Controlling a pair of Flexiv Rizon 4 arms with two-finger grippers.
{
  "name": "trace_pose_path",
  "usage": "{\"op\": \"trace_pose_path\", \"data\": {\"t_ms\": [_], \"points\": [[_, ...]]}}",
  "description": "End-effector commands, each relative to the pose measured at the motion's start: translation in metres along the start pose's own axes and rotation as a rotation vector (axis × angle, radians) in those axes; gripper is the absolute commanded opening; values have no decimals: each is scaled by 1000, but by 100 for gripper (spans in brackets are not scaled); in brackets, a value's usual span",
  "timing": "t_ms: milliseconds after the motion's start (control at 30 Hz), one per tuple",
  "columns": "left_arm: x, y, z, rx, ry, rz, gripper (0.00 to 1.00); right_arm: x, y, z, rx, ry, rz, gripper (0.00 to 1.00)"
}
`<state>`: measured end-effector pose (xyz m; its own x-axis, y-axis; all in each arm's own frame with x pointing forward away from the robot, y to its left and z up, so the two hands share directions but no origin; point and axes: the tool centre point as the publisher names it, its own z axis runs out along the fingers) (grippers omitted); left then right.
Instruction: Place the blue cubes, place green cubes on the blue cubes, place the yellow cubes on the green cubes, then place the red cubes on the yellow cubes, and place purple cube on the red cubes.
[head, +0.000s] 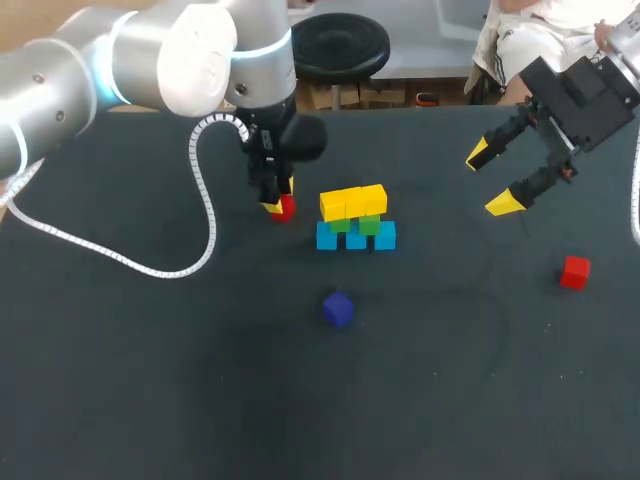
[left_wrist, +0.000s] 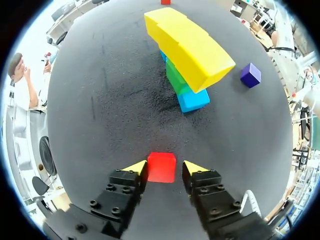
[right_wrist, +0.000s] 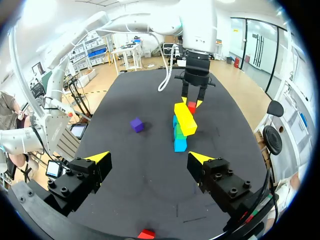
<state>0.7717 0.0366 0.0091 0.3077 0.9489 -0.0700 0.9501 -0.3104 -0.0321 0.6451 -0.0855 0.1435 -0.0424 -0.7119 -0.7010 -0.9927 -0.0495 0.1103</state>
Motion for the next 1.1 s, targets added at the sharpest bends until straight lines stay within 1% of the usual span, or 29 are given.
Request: {"op": "trace_pose_path", "data": {"t_ms": [33, 100, 267, 367, 500, 700, 767, 900, 1033, 1100], "points": [[0, 1, -4, 19, 19, -15, 100, 0, 0, 0, 0, -1, -1, 100], [1, -1, -6, 30, 41, -30, 100, 0, 0, 0, 0, -1, -1, 100], [6, -5, -9, 38, 58, -75, 100, 0, 0, 0, 0, -1, -1, 100], [11, -2, -5, 66, 55, -93, 100, 0, 0, 0, 0, -1, -1, 100], [12, 3, -1, 74, 57, -97, 100, 0, 0, 0, 0, -1, -1, 100], [15, 7, 4, 87, 47, -118, 100, 0, 0, 0, 0, -1, -1, 100], [15, 9, 4, 86, 21, -135, 100, 0, 0, 0, 0, -1, -1, 100], [17, 12, 5, 85, -4, -149, 100, 0, 0, 0, 0, -1, -1, 100], [18, 13, 5, 84, -4, -152, 100, 0, 0, 0, 0, -1, -1, 100], [20, 12, 5, 83, -19, -164, 100, 0, 0, 0, 0, -1, -1, 100]]}}
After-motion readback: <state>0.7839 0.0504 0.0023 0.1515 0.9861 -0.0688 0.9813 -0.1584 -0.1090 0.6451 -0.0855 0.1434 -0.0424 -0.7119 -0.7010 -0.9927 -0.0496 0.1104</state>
